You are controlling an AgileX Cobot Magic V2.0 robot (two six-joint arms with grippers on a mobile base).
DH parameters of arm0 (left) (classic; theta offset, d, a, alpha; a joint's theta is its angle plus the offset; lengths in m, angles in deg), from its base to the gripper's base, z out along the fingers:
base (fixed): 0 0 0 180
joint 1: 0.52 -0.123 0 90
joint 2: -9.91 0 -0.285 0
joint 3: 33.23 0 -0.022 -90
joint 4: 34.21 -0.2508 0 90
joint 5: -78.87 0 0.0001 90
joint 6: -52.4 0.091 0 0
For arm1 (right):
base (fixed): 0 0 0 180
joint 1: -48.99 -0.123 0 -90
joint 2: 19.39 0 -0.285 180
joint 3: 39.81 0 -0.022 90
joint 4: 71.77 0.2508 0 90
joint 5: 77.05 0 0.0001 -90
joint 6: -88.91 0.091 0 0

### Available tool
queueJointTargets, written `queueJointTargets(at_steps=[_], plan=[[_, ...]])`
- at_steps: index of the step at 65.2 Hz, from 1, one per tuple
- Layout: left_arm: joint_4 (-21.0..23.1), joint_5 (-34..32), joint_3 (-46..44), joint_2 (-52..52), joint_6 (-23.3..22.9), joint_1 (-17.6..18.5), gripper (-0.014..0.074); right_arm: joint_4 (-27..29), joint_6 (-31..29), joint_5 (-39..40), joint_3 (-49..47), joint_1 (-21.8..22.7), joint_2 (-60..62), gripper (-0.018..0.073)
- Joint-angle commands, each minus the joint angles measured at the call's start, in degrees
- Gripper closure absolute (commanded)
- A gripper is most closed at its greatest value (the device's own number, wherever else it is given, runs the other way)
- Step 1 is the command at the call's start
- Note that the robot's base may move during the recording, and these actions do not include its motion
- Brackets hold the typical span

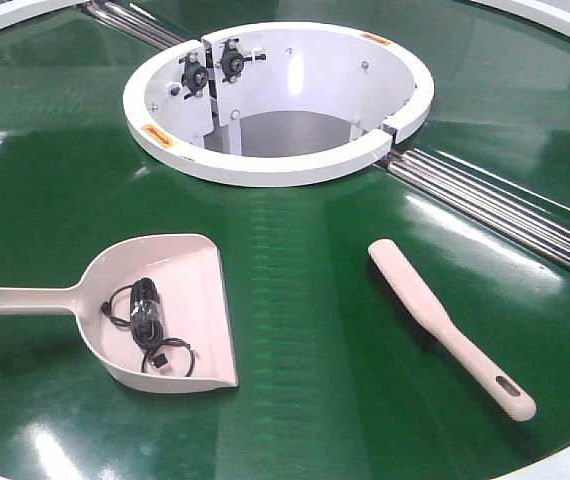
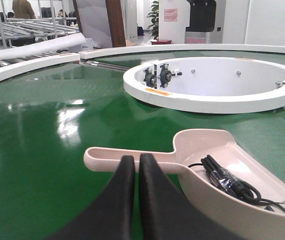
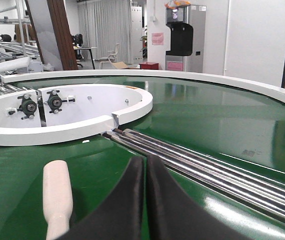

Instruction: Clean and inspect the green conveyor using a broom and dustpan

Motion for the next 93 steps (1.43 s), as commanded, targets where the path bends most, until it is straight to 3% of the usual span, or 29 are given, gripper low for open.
queueJointTargets(at_steps=[1,11,93], plan=[[0.64,-4.04,0.55,-0.79,-0.64,-0.02,0.0603,-1.08,-0.22,2.35,0.28,-1.05,1.17,0.0568],[0.64,-4.04,0.55,-0.79,-0.64,-0.02,0.0603,-1.36,-0.45,2.63,0.28,-2.98,1.17,0.0568],[0.64,-4.04,0.55,-0.79,-0.64,-0.02,0.0603,-0.35,-0.21,2.67,0.28,-2.93,1.17,0.0568]])
